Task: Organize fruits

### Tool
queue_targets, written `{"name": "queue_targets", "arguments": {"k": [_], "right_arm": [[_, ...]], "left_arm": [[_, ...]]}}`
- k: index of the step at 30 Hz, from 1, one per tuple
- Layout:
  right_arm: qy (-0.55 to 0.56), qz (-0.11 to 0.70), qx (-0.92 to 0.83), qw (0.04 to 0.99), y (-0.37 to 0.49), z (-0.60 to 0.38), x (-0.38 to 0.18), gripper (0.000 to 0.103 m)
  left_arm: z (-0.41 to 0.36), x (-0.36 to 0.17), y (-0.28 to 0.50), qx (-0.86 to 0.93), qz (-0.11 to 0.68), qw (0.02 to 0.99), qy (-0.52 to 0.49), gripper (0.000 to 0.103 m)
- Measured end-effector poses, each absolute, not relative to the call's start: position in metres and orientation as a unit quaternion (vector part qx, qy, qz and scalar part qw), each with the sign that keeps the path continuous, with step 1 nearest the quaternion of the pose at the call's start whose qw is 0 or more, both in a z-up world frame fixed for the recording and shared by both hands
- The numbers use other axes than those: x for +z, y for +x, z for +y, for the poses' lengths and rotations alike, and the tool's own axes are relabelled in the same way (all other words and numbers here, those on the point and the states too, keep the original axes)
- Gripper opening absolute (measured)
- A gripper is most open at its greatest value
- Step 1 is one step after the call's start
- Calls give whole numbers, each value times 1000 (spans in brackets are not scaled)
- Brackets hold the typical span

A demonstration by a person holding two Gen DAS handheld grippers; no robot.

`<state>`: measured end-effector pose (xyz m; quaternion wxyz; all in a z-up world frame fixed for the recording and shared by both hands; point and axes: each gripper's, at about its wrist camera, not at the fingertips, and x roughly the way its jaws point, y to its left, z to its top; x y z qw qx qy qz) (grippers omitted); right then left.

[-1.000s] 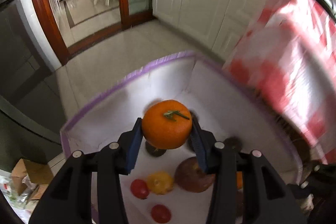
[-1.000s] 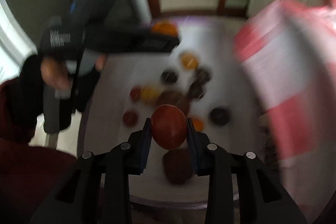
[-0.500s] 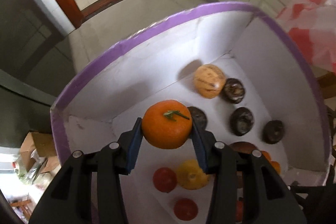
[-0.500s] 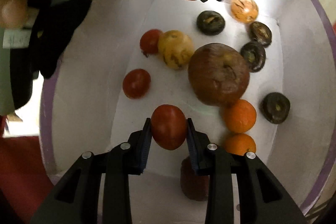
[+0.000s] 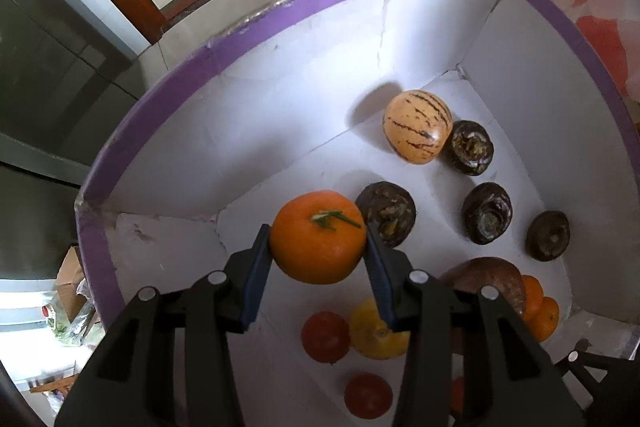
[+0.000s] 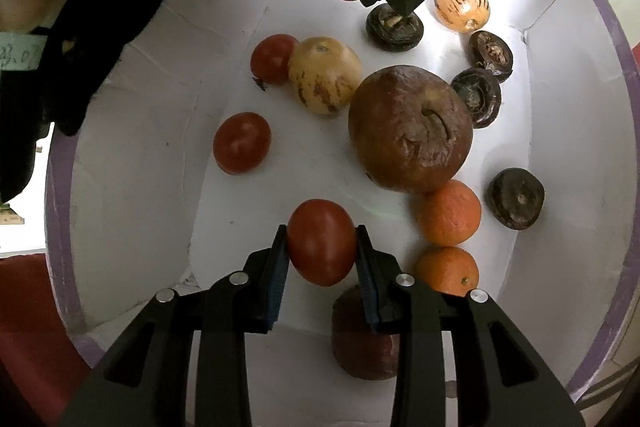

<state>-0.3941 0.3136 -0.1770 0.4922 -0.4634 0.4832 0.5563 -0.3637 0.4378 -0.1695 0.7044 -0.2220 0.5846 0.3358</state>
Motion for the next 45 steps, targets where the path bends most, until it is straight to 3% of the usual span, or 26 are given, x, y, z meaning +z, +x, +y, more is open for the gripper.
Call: {"name": "queue_targets", "arguments": {"k": [5, 10, 15, 20, 21, 24, 30, 42, 45], "right_arm": [[-457, 483, 559, 496, -393, 312, -174, 38], [-446, 474, 560, 513, -390, 308, -164, 68], [-435, 456, 554, 544, -384, 299, -148, 78], [-408, 414, 566, 585, -379, 283, -115, 85], [-402, 403, 570, 593, -379, 279, -107, 87], [-386, 366, 580, 617, -379, 267, -79, 87], [-368, 319, 580, 653, -380, 244, -40, 87], [-258, 260, 538, 759, -338, 168, 43, 87], [-177, 270, 497, 805, -298, 122, 68, 87]], "left_arm": [[441, -170, -364, 334, 586, 701, -232, 50], [444, -167, -362, 324, 577, 709, -243, 60], [438, -152, -363, 326, 550, 727, -251, 63], [427, -88, -372, 337, 427, 799, -255, 63], [425, -76, -373, 338, 405, 812, -250, 71], [411, -27, -376, 350, 319, 853, -220, 87], [377, 38, -375, 340, 224, 894, -188, 101], [329, 90, -362, 276, 181, 931, -155, 101], [303, 95, -337, 224, 191, 943, -153, 101]]}}
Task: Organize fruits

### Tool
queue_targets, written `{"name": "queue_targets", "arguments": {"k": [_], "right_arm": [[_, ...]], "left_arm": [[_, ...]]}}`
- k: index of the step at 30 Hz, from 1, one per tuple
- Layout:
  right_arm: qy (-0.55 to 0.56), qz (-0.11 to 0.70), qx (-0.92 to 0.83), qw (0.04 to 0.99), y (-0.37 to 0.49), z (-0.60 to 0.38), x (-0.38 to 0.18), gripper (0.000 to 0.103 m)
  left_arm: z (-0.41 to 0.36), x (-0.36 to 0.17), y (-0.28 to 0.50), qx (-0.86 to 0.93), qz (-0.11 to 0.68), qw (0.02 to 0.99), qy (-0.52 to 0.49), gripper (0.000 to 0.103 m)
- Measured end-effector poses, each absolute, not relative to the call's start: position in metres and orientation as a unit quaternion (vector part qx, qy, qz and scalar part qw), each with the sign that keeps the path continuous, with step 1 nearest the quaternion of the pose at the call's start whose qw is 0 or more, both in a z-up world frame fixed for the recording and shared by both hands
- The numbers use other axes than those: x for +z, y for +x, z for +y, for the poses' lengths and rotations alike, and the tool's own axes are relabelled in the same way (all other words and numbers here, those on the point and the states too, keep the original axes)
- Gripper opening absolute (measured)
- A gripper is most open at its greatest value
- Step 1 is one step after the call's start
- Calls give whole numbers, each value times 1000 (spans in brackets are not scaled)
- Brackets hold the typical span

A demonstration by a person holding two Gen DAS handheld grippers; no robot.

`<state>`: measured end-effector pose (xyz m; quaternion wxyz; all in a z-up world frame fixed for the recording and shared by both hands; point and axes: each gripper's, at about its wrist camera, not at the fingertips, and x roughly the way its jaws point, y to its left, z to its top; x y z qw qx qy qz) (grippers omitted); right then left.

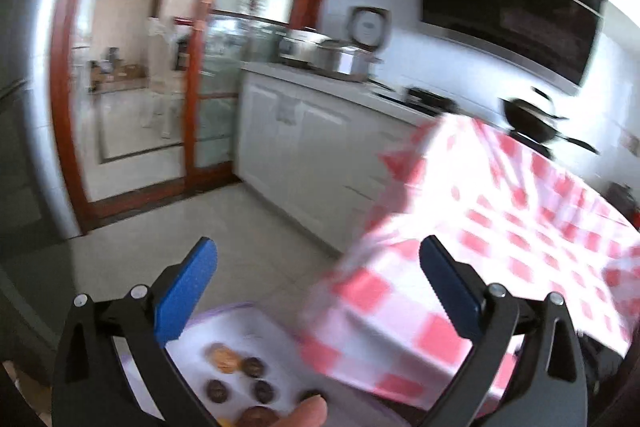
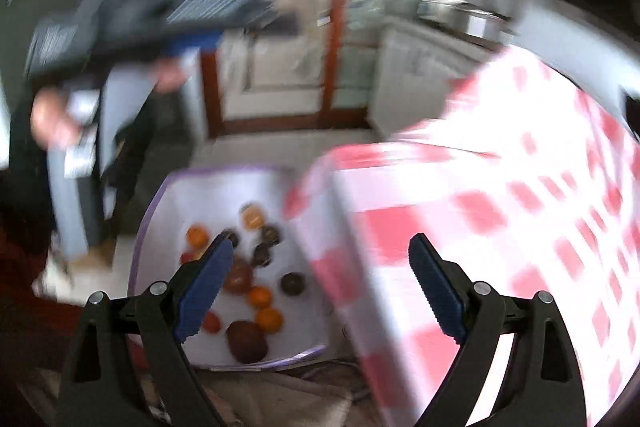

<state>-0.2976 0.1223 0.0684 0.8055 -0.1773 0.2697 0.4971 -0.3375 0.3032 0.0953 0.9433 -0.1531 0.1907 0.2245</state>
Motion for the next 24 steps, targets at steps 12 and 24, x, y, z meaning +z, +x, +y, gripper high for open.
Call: {"name": "queue_targets", "arguments": {"k": [12, 24], "right_arm": [[7, 324, 368, 871, -216, 16, 73, 87], [-290, 420, 526, 680, -319, 221, -3, 87]], "left_arm": [[194, 80, -271, 173, 228, 958, -17, 101], [323, -20, -386, 381, 405, 823, -120, 101]]}}
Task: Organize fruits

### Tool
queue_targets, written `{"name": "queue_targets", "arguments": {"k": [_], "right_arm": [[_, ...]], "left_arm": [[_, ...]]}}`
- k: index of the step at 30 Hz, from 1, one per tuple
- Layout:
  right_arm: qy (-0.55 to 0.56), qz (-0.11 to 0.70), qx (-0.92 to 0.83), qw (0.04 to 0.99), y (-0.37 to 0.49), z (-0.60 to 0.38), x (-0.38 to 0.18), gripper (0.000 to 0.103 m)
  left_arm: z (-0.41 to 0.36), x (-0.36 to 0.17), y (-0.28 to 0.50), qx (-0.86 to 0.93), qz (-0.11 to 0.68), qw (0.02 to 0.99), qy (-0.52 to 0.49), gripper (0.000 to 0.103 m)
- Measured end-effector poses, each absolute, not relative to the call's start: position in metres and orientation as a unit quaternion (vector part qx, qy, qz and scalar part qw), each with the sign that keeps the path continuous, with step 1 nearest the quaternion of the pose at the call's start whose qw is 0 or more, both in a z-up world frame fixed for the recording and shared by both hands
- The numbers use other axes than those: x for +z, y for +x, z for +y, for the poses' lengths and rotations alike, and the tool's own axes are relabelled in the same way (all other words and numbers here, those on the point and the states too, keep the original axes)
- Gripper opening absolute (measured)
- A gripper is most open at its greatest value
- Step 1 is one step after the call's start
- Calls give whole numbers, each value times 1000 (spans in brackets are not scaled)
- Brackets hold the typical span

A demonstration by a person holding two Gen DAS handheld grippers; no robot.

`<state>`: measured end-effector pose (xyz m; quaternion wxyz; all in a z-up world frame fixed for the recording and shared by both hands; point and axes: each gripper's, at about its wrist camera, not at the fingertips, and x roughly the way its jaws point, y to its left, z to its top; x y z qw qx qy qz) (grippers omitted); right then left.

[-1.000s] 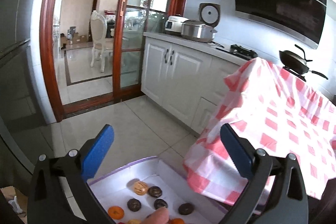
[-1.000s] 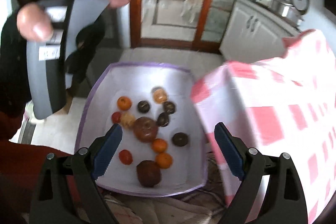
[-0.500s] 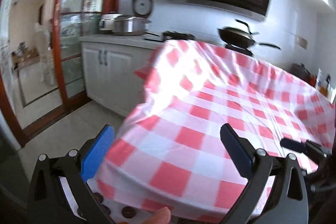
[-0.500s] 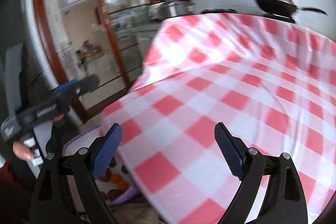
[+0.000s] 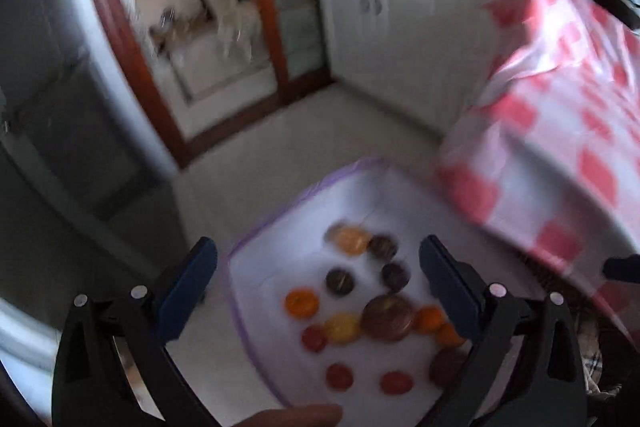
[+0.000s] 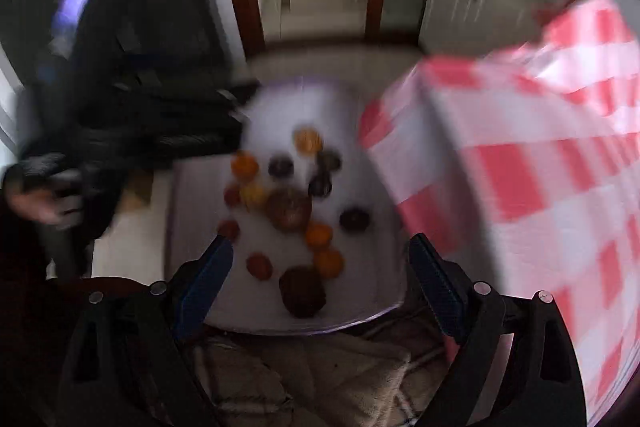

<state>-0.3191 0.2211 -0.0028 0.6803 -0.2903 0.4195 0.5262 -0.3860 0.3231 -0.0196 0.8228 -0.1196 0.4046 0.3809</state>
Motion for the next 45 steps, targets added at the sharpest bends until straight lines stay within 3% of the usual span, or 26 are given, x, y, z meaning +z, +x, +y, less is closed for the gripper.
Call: {"name": "queue_targets", "arguments": {"k": [4, 8, 20, 45], "right_arm": [[-273, 524, 476, 651, -296, 255, -43, 87], [-283, 541, 448, 652, -295, 264, -64, 87], [-321, 505, 434, 674, -308, 265, -73, 87], [-315, 512, 433, 671, -307, 264, -82, 87]], "left_arm": [[339, -41, -394, 366, 425, 810, -171, 101], [345, -61, -389, 349, 444, 801, -197, 101], [352, -81, -389, 332, 469, 783, -236, 101], [345, -87, -380, 322, 482, 781, -232, 101]]}}
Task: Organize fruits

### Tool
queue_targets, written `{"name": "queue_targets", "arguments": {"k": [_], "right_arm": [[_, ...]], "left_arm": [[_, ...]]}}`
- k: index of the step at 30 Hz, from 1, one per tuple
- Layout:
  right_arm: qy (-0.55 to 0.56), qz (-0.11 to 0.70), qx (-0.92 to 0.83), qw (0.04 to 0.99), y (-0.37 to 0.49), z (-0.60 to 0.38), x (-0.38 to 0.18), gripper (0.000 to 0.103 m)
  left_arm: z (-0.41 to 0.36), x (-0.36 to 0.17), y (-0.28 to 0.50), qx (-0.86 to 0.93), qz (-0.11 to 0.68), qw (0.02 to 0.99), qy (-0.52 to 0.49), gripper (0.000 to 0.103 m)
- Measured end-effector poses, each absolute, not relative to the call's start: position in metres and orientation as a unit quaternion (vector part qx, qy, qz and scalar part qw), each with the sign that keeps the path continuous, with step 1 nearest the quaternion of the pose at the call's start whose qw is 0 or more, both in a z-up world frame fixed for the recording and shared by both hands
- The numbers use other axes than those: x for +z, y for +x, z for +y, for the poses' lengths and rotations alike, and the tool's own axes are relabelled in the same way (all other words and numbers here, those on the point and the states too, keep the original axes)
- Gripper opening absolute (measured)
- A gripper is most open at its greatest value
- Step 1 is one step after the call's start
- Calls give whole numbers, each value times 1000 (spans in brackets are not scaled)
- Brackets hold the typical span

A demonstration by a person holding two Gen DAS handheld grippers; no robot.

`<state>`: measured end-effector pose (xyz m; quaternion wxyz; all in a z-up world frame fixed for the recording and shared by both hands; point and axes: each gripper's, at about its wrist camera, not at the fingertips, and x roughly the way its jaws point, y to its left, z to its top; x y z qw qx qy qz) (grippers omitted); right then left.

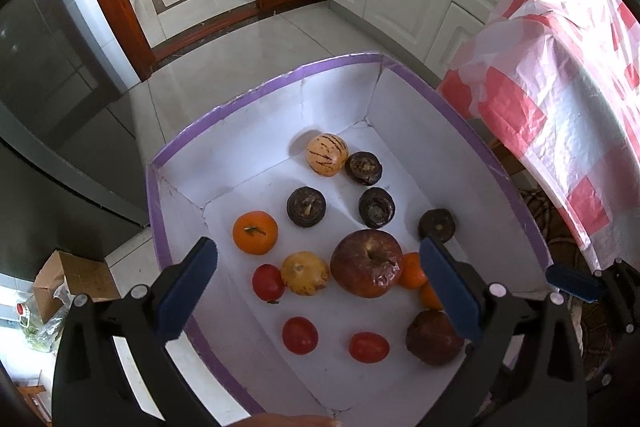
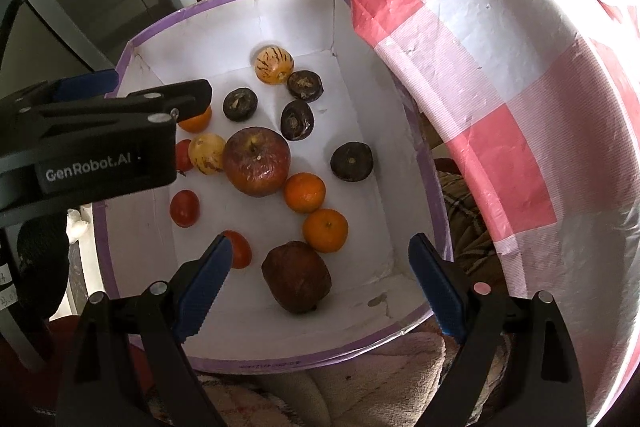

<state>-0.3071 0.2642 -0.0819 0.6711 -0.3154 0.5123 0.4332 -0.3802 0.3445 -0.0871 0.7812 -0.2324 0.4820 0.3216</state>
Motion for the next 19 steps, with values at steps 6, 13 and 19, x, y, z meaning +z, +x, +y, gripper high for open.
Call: {"name": "queue_targets", "arguments": {"k": [6, 13, 19], "right_arm": [[-315, 515, 433, 669, -307, 263, -85, 87], [-313, 516, 434, 670, -306, 263, -85, 87], [-309, 511, 440, 671, -309, 261, -80, 87]], "left_arm": [[346, -91, -380, 322, 490, 776, -232, 101], [346, -93, -381, 332, 490, 774, -225, 101], [345, -89, -379, 328, 493, 774, -224, 101]]}}
